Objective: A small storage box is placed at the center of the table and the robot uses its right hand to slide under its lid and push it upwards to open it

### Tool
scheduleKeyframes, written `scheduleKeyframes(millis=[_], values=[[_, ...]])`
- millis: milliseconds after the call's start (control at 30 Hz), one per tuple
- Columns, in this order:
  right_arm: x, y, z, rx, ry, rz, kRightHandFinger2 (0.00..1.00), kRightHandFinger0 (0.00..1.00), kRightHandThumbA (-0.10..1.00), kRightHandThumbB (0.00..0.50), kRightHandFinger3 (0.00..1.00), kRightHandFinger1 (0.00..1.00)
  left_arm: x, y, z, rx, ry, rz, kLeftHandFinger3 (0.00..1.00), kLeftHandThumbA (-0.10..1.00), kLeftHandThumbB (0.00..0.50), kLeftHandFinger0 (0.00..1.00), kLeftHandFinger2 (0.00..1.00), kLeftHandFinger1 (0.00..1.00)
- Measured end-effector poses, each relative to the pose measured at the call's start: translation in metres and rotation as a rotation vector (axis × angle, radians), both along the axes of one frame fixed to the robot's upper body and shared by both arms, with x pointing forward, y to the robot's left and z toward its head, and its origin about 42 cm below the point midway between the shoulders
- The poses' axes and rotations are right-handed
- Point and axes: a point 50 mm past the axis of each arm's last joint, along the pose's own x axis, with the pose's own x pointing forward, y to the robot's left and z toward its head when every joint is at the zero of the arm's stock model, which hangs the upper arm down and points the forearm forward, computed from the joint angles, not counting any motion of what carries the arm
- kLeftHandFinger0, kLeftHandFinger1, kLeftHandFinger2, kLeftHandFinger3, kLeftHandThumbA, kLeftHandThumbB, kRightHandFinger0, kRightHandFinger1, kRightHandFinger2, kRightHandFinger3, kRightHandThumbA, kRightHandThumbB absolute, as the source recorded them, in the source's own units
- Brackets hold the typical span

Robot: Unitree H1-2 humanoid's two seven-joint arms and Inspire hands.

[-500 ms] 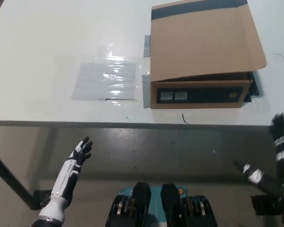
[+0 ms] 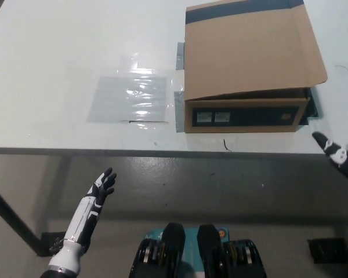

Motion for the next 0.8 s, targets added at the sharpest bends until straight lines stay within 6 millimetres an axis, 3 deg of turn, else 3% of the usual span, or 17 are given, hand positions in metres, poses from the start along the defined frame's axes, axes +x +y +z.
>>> scheduleKeyframes(millis=[167,533,733,800], values=[[0.023,-0.003,-0.001,0.067,0.025,0.011,1.00,1.00,1.00,0.229,1.00,1.00,0.000,0.000,0.000,0.001,-0.001,-0.001,1.00,1.00,0.500,1.00,1.00,1.00],[0.059,-0.005,-0.003,0.192,0.072,0.049,1.00,1.00,1.00,0.239,1.00,1.00,0.000,-0.001,0.000,0.003,0.000,-0.010,1.00,1.00,0.500,1.00,1.00,1.00],[0.072,-0.004,0.002,0.261,0.076,0.071,1.00,1.00,1.00,0.279,1.00,1.00,0.000,-0.001,0.000,0.004,0.001,-0.014,1.00,1.00,0.500,1.00,1.00,1.00],[0.075,-0.003,0.003,0.285,0.081,0.082,1.00,1.00,1.00,0.248,1.00,1.00,0.000,-0.001,0.000,0.004,0.001,-0.015,1.00,1.00,0.500,1.00,1.00,1.00]])
